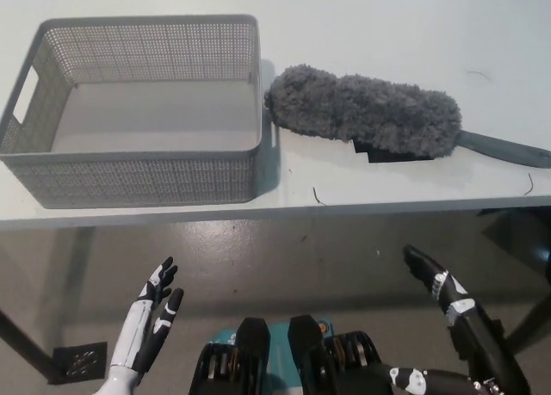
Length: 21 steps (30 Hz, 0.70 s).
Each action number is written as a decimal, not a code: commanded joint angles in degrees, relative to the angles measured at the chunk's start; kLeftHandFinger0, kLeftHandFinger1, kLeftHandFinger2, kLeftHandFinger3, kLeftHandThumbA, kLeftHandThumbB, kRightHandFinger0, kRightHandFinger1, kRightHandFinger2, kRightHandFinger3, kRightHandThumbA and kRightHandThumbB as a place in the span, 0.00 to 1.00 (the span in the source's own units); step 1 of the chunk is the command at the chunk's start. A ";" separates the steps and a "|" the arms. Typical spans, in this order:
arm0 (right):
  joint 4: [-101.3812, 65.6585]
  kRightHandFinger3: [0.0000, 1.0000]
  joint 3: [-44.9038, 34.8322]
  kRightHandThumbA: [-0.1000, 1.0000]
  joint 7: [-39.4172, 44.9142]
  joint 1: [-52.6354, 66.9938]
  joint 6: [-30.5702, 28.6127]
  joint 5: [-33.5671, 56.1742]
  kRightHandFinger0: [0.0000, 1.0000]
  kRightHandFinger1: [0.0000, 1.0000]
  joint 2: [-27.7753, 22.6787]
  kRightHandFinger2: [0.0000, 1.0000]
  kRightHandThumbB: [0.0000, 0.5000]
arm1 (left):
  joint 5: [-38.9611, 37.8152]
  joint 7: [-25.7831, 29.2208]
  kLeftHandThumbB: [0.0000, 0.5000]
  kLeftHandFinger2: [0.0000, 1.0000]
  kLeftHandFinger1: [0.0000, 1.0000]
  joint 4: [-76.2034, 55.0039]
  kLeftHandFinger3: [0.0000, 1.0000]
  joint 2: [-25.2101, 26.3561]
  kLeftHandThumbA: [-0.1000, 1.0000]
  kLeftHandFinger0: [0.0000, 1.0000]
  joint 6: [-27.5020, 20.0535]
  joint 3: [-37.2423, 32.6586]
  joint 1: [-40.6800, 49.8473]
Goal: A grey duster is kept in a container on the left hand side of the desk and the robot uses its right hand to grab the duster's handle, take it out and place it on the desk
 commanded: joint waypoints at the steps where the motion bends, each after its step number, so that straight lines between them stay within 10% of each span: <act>1: 15.83 1.00 -2.15 1.00 -20.28 -0.93 -22.96 -12.04 1.00 1.00 0.82 1.00 0.61 | 0.73 1.95 0.03 1.00 1.00 -2.01 1.00 -0.20 0.96 1.00 -5.60 -0.73 -1.48; 21: 32.22 1.00 -1.68 1.00 -19.99 -5.23 -22.96 -6.60 1.00 1.00 -0.22 1.00 0.57 | 1.18 1.70 0.03 1.00 1.00 -2.29 1.00 -0.21 0.91 1.00 -6.28 -1.10 -1.31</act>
